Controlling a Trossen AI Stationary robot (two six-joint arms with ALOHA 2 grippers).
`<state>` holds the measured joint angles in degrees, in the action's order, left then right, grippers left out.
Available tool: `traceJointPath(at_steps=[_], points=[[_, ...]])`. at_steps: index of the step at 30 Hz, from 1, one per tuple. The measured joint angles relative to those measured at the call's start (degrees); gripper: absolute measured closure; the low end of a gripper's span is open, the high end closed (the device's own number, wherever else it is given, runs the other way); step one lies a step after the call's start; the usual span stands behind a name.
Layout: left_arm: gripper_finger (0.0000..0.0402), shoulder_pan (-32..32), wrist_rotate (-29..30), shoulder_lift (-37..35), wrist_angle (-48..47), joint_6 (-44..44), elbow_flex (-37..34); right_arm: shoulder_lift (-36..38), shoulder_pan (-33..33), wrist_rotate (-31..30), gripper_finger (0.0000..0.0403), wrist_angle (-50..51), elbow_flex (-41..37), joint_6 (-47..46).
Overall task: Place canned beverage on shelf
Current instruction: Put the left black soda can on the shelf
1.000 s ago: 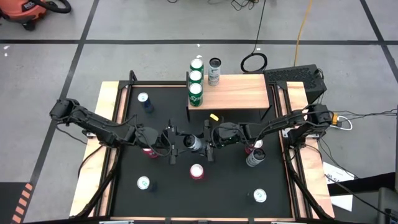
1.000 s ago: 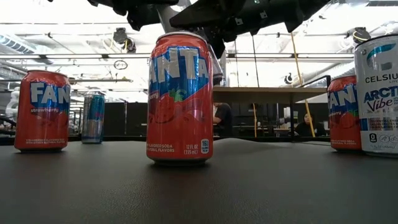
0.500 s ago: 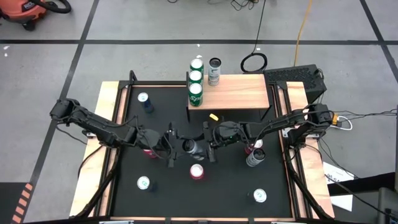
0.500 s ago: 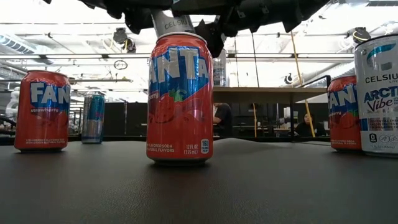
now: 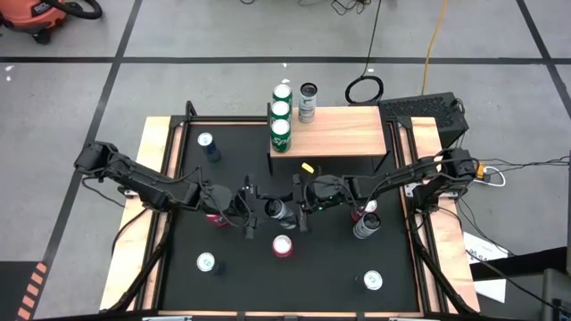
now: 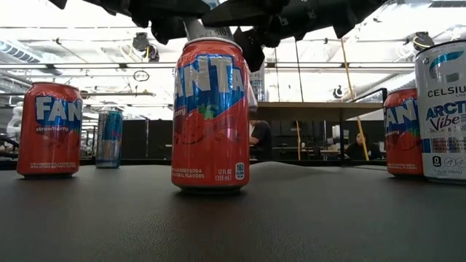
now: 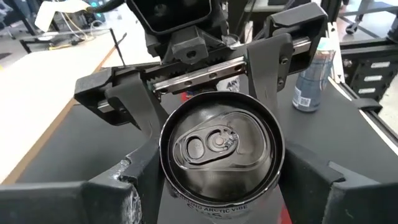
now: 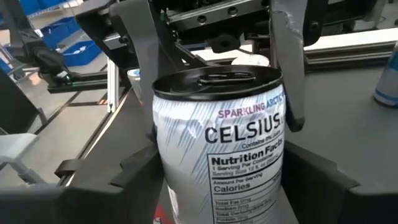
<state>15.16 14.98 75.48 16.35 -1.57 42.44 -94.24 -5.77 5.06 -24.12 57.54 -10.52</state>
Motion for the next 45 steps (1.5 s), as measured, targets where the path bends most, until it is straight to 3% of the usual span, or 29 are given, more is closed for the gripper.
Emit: traceJointPath(at_steps=[5,9,17,24,35,40,45], points=[[0.0155,-0.13,0.62,0.00,0.12,0.68,0.00,0.00,0.14,-0.02,0.0165,0.17,0.00,-0.11],[0.0122,-0.11,1.06,-0.32,0.97,0.85,0.00,0.00,0.14,-0.86,0.0168,-0.49,0.00,0.45],[0.0064,0.33,9.38,-6.28,-6.63,3.77,0.13,1.19,0.28,-5.89,0.0167,0.81,-1.67,2.44],[0.0062,3.03,17.75,-12.09,-10.58,5.79,-1.19,9.36,1.85,-7.15,0.0166,-0.09,-7.34,3.19],[0.0061,4.74,26.06,-12.34,-10.24,12.44,-8.21,22.93,7.54,-14.51,0.0165,-0.56,-11.24,10.34],[0.0061,4.74,26.54,-12.34,-7.64,13.20,-10.27,24.09,14.01,-12.75,0.0165,-1.30,-11.30,11.59],[0.0061,4.74,27.99,-12.34,-7.64,13.18,-10.27,23.03,22.69,-4.40,0.0165,-3.36,-11.33,11.25]])
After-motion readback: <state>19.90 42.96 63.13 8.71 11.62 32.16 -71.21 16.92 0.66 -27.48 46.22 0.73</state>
